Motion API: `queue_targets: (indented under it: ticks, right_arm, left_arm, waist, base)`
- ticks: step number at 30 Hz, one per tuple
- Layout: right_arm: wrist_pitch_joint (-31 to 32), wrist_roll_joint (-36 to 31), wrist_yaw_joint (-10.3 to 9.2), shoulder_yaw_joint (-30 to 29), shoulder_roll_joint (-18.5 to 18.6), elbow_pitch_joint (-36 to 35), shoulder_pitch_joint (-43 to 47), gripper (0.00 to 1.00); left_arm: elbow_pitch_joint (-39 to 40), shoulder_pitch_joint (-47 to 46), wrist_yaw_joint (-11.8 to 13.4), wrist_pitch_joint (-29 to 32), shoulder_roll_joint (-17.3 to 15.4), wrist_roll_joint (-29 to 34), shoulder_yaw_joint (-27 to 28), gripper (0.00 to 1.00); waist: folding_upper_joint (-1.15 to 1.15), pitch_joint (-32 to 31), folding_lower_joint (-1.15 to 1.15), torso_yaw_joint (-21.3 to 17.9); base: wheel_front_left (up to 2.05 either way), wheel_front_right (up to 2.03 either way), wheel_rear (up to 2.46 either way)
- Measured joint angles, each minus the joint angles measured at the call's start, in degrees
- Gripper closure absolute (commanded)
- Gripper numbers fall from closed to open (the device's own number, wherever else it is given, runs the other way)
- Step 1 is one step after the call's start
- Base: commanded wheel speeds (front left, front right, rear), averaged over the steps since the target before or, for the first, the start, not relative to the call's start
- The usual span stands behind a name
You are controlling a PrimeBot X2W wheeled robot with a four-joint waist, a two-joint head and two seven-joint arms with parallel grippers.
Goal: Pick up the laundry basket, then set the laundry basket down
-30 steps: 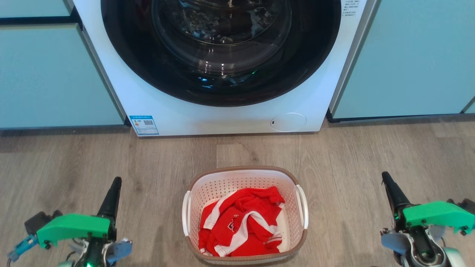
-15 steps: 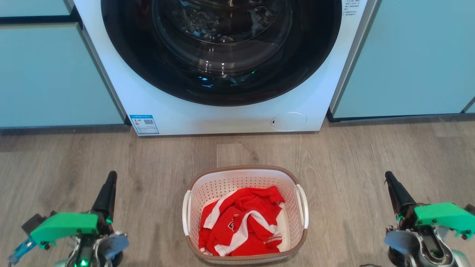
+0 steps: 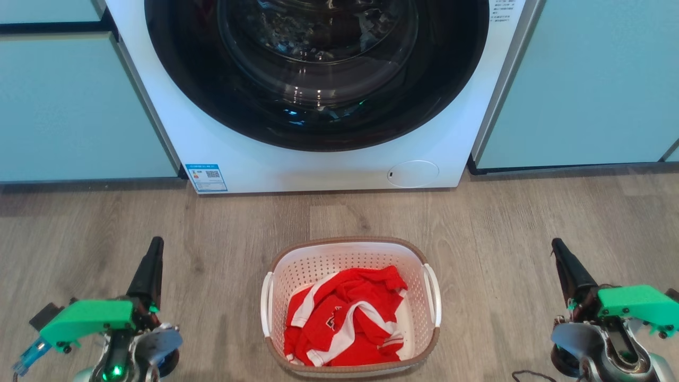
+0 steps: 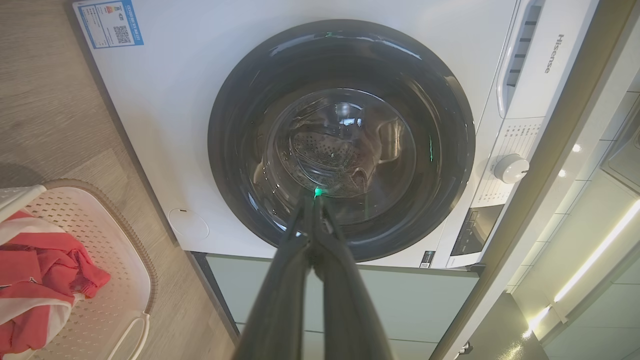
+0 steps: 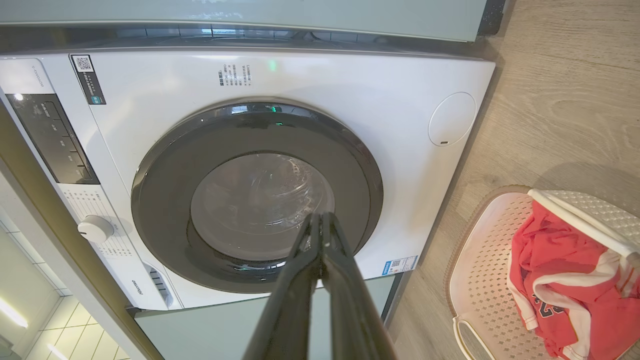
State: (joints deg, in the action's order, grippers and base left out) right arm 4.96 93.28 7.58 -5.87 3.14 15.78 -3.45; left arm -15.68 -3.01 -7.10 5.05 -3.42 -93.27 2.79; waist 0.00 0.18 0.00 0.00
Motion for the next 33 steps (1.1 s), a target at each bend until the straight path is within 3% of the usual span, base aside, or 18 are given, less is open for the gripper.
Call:
queue_targets:
  ticks: [33]
  right_arm:
    - [0.5,0.0,0.0,-0.6,0.0,0.0,0.0,1.0]
  left_arm:
    - [0.0,0.0,0.0,0.4,0.2,0.0,1.0,1.0]
  waist:
    - [0.0,0.0,0.0,0.0]
  base:
    - [0.0,0.0,0.0]
